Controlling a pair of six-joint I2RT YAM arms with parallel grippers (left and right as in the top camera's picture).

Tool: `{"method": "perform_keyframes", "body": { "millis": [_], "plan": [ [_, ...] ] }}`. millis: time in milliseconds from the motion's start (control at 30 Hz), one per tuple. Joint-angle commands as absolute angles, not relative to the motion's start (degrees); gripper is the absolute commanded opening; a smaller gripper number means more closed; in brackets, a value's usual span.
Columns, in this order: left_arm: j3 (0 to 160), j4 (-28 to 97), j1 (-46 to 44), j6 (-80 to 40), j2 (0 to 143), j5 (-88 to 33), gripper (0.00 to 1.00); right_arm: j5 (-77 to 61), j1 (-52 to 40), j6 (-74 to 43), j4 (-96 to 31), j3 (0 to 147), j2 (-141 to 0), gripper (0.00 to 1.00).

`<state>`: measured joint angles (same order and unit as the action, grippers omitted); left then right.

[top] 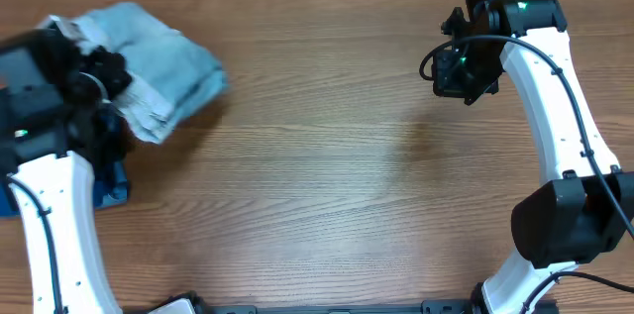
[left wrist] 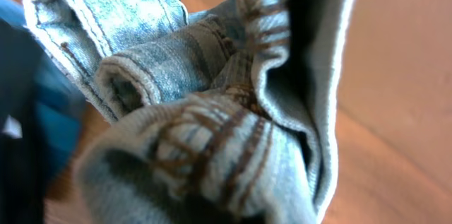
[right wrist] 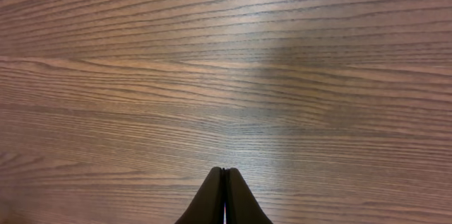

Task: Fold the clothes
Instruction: 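Carry the folded shorts left with the left gripper onto the clothes stack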

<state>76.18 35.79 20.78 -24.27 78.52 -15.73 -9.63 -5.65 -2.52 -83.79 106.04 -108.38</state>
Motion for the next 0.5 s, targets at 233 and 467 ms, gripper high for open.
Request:
{"method": "perform_keyframes", "body": {
  "millis": [233,467],
  "plan": [
    [88.8,42.7,38.3,-21.2,76.1,-16.6,0.04,-9.5,-5.7,-1.9,-83.7,106.2,-107.6,0.04],
    [88.8,35.5,47.3,-24.5,76.8,-16.5,0.04,-9.5,-5.7,-2.0,-83.7,106.2,-107.6,0.05]
  ]
}}
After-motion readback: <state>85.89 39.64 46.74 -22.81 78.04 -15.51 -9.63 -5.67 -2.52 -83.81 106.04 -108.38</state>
